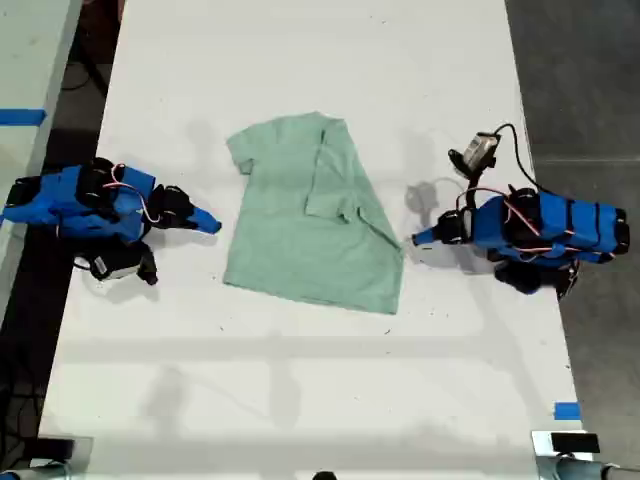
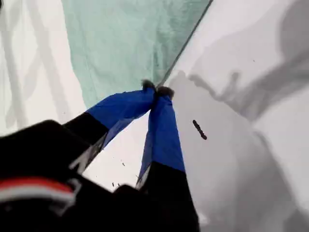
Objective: Fold t shirt
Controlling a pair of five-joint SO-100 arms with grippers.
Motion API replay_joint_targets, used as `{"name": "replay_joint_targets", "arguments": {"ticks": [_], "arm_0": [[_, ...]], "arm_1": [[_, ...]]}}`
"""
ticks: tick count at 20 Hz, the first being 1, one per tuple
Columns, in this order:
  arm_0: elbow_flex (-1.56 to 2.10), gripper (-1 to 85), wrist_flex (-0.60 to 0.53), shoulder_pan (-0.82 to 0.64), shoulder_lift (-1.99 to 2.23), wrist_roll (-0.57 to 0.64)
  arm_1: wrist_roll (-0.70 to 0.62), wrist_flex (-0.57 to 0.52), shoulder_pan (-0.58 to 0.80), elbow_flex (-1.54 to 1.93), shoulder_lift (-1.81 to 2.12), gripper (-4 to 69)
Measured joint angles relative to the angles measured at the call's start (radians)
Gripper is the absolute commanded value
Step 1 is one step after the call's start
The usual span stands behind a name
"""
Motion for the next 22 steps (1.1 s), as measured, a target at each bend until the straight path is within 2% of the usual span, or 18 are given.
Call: {"name": "replay_joint_targets", "arguments": {"ticks": [2,5,7,10,13,17,22], "arm_0": [[-0.038,-0.2,-0.038,-0.037,-0.051,0.040],[-0.284,-0.2,-0.074,-0.290,-0.313,0.135],[-0.439,1.2,-0.075,-0.407,-0.541,0.244],[-0.712,13.4,-0.098,-0.658,-0.988,0.477],[-0.933,15.9,-0.127,-0.856,-1.405,0.635],[-1.169,16.4,-0.127,-0.879,-1.756,0.753],[-1.239,17.2,-0.126,-0.841,-1.890,0.775]], "arm_1": [[0.046,0.041,0.017,0.000,0.002,1.5],[0.084,0.091,0.023,0.000,0.003,1.5],[0.084,0.095,0.023,0.000,0.003,1.5],[0.084,0.095,0.023,0.000,0.003,1.5],[0.084,0.095,0.023,0.000,0.003,1.5],[0.084,0.095,0.023,0.000,0.003,1.5],[0.084,0.095,0.023,0.000,0.003,1.5]]}}
